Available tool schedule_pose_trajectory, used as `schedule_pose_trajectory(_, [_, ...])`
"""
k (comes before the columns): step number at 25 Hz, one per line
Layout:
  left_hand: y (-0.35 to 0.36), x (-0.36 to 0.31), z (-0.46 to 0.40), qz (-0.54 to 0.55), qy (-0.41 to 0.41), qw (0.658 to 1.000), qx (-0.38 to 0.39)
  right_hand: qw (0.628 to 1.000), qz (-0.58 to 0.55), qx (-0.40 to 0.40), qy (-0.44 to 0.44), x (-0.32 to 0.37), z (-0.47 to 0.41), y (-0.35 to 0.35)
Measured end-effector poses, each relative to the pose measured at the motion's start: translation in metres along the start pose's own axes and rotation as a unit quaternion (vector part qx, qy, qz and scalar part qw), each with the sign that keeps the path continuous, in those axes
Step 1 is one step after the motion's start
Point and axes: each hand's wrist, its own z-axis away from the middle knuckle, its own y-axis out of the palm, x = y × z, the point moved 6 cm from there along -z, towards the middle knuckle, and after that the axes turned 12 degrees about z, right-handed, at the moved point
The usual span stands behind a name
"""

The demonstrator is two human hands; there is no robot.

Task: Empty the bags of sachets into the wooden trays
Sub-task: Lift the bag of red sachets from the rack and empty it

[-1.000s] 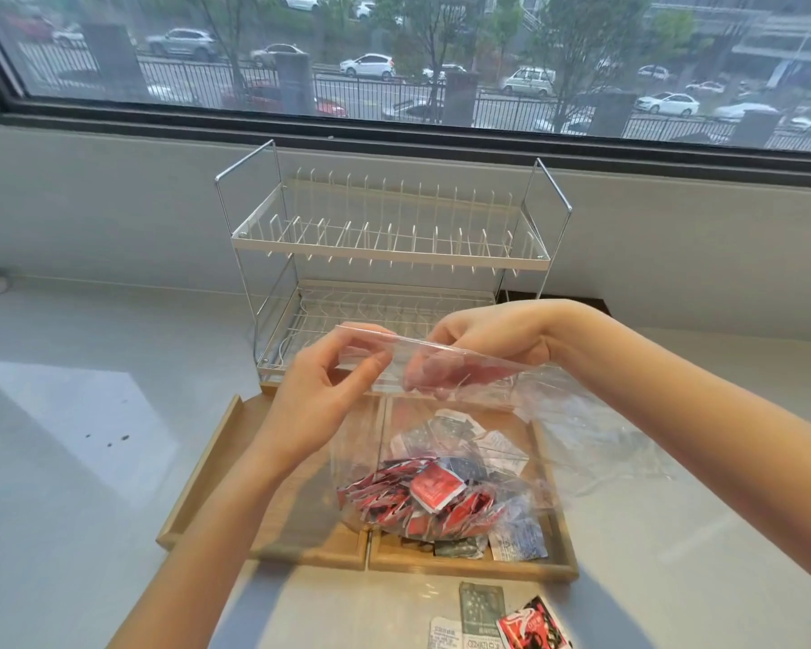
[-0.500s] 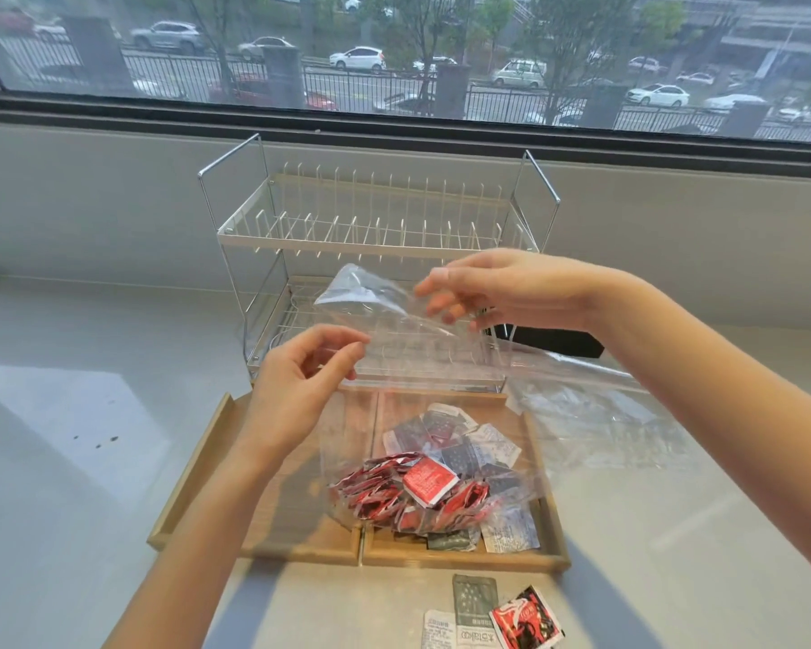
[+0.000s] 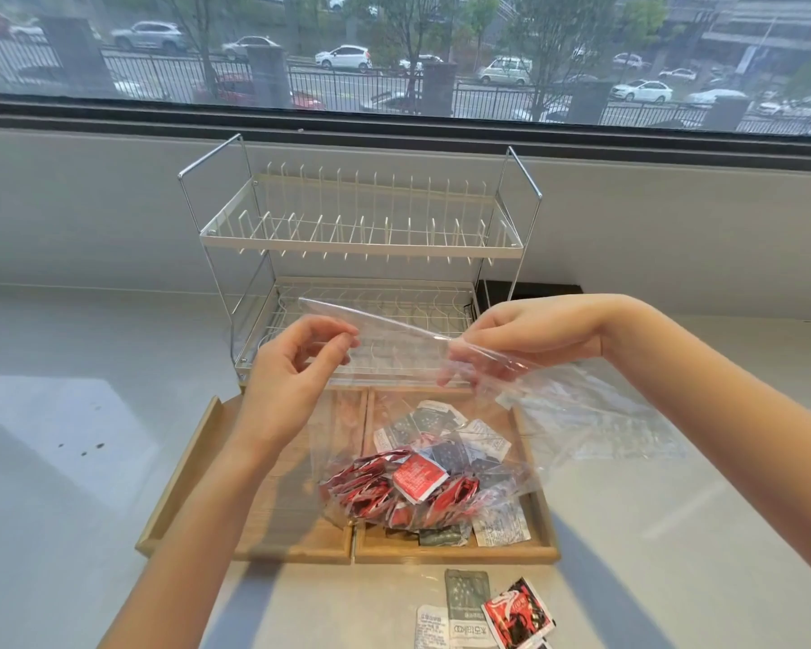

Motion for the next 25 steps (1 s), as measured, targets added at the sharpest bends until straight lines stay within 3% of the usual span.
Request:
schedule_pose_trajectory(5, [-0.003,0.001,0.001,0.0,-0.006,1.0,0.0,0.994,-0.06,-0.07,-0.05,0.003,0.009,-0.014])
schedule_pose_trajectory(11, [0.001,0.001,0.0,-0.008,-0.007,1.0,0.011,0.957,-0.092,-0.238,-0.138,0.019,0.036,-0.053])
schedule_pose_trajectory(13, [0.0,0.001,-0.001,-0.003,-0.006,1.0,0.004,0.961,-0.067,-0.238,-0.126,0.016,0.034,-0.05])
schedule_pose_trajectory(16, [-0.003,0.003,-0.003,0.006,-0.009,1.0,-0.008,0.985,-0.034,-0.161,-0.043,-0.002,0.03,-0.033])
schedule_pose_trajectory(18, [-0.006,0.005,-0.003,0.007,-0.011,1.0,-0.018,0.988,0.009,-0.151,-0.004,-0.013,0.033,-0.028])
schedule_pose_trajectory(20, [-0.008,0.006,-0.004,0.008,-0.013,1.0,-0.022,0.983,0.038,-0.177,-0.017,-0.015,0.039,-0.029])
schedule_pose_trajectory(25, [-0.006,0.007,-0.007,0.006,-0.009,1.0,-0.019,0.941,-0.055,-0.325,-0.075,-0.008,0.069,-0.066])
